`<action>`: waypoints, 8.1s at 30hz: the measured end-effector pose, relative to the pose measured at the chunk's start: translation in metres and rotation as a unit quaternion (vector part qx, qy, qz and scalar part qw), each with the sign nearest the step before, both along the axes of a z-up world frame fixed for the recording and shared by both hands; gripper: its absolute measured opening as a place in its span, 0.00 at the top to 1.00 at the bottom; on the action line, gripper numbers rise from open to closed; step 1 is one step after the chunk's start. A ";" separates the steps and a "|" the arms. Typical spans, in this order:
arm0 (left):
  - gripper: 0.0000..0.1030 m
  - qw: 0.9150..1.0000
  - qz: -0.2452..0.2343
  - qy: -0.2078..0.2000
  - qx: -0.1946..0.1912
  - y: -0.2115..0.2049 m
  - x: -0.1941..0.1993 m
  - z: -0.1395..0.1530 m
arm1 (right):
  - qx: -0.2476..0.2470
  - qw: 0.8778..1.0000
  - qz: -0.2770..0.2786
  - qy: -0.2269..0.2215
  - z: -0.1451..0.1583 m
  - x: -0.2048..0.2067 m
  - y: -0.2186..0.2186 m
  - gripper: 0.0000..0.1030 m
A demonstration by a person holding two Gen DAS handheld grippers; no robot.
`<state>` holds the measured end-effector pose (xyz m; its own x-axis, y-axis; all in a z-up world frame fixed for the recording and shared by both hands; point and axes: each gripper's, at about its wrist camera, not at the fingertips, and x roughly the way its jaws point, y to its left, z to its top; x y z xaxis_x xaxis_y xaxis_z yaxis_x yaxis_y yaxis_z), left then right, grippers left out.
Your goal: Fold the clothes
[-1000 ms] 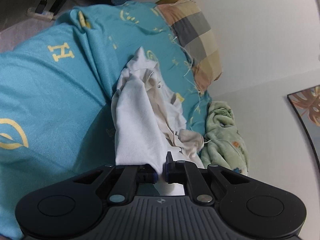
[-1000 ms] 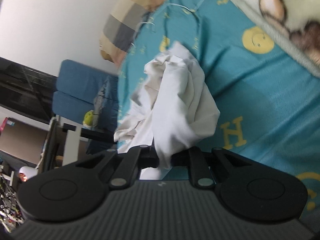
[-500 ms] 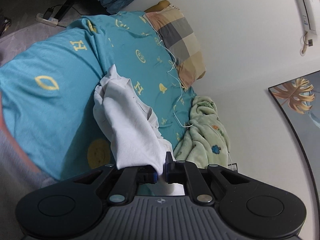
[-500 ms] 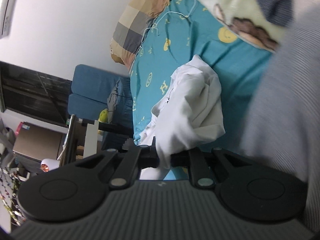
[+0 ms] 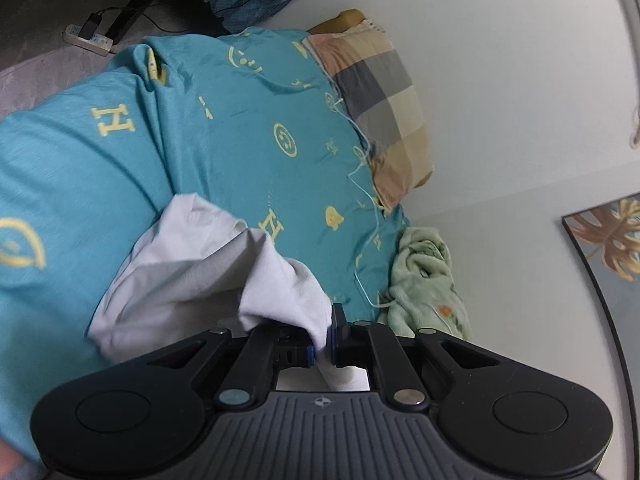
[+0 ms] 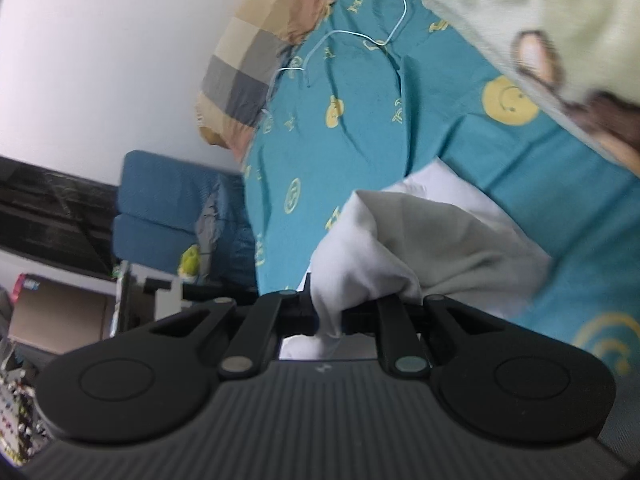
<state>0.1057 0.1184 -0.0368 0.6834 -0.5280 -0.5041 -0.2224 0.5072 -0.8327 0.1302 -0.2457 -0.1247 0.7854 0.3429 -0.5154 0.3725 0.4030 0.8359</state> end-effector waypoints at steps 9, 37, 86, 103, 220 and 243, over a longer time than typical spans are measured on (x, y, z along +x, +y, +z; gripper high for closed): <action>0.92 0.998 -0.016 0.060 0.010 0.008 0.116 -0.087 | -0.011 0.998 0.014 0.063 -0.073 0.103 0.000 0.87; 0.37 0.939 -0.132 -0.110 0.298 -0.061 0.108 -0.046 | -0.343 0.915 0.151 -0.149 -0.008 0.103 0.055 0.35; 0.34 0.922 -0.150 -0.068 0.350 -0.075 0.004 -0.033 | -0.324 0.921 0.210 -0.046 -0.006 0.037 0.057 0.40; 0.19 0.987 -0.120 0.050 0.100 -0.041 -0.026 -0.082 | -0.153 0.975 0.152 -0.046 -0.031 -0.016 0.025 0.38; 0.30 0.887 -0.400 -0.147 0.178 -0.422 -0.002 0.024 | -0.165 0.966 -0.185 -0.074 0.099 -0.204 -0.326 0.77; 0.00 0.803 -0.285 -0.368 0.373 -0.278 -0.249 0.165 | -0.462 0.865 -0.122 -0.153 0.187 -0.302 -0.119 0.40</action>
<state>-0.1437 -0.1599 0.1283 0.6953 -0.6003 -0.3952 0.6362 0.7699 -0.0501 -0.1717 -0.3650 0.0625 0.9242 -0.2999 -0.2365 0.3595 0.8922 0.2733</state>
